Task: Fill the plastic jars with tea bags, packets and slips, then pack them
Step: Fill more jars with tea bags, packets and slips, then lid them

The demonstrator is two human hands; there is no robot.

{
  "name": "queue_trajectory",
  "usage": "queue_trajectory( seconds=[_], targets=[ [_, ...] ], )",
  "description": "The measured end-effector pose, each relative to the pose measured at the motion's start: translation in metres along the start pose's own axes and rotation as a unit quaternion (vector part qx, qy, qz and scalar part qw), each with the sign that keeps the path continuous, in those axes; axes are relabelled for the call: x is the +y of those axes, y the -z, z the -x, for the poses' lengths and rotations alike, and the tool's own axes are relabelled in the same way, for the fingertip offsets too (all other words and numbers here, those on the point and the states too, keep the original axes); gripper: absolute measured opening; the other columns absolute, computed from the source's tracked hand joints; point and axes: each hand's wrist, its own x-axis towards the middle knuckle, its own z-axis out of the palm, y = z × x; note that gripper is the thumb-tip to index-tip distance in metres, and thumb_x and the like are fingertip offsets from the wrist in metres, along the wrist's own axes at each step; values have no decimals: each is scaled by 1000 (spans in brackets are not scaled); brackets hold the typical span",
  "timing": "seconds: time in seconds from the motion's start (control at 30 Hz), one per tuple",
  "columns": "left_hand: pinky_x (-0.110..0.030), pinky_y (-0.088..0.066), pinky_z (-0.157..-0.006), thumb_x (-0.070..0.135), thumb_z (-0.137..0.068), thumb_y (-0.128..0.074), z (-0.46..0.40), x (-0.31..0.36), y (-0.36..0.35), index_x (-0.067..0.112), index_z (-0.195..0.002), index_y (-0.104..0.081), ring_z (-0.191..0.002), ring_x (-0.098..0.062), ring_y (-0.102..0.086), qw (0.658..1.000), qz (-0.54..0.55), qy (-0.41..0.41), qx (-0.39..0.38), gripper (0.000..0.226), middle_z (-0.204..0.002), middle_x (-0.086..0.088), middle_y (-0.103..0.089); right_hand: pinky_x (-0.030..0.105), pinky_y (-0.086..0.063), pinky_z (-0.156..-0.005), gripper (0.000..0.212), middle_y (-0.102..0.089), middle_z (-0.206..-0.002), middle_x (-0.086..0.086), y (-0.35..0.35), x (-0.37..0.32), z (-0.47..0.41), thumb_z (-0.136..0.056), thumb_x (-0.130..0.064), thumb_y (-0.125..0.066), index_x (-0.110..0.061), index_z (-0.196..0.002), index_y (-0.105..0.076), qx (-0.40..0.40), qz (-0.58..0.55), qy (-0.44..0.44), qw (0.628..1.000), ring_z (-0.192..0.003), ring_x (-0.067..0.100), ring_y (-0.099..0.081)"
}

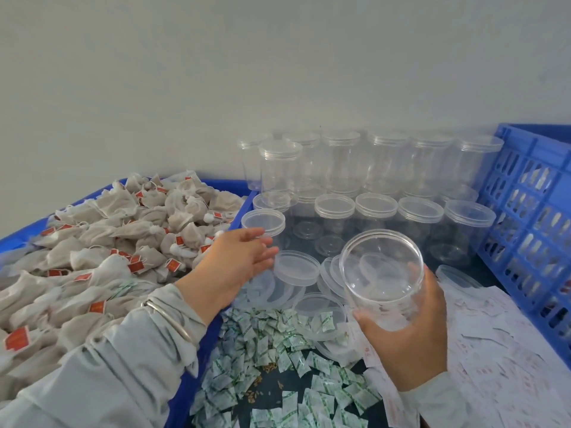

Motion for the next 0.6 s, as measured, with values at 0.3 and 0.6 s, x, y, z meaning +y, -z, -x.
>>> queue_trajectory(
  seconds=[0.3,0.6],
  targets=[
    [-15,-39,-60,8,-85,-60,-21,25,93,26,-88,-64,-72,-2,-57,888,-374,-194,183,19,-83,12,-64,25,-40,-99,103,-50,-128,-19,-9,-40,32,-36,-48,-94,-40,-125,-43,-144,-94,-30,985,-121,4,-49],
    [-20,-42,-72,7,-88,-55,-43,-18,130,24,-139,-41,-89,-16,-56,784,-617,-67,12,55,-123,-6,-59,26,-51,-88,123,-47,-129,-26,-39,-44,56,-28,-75,-82,-57,-136,-25,-268,-97,-45,958,-119,-2,-50]
  ],
)
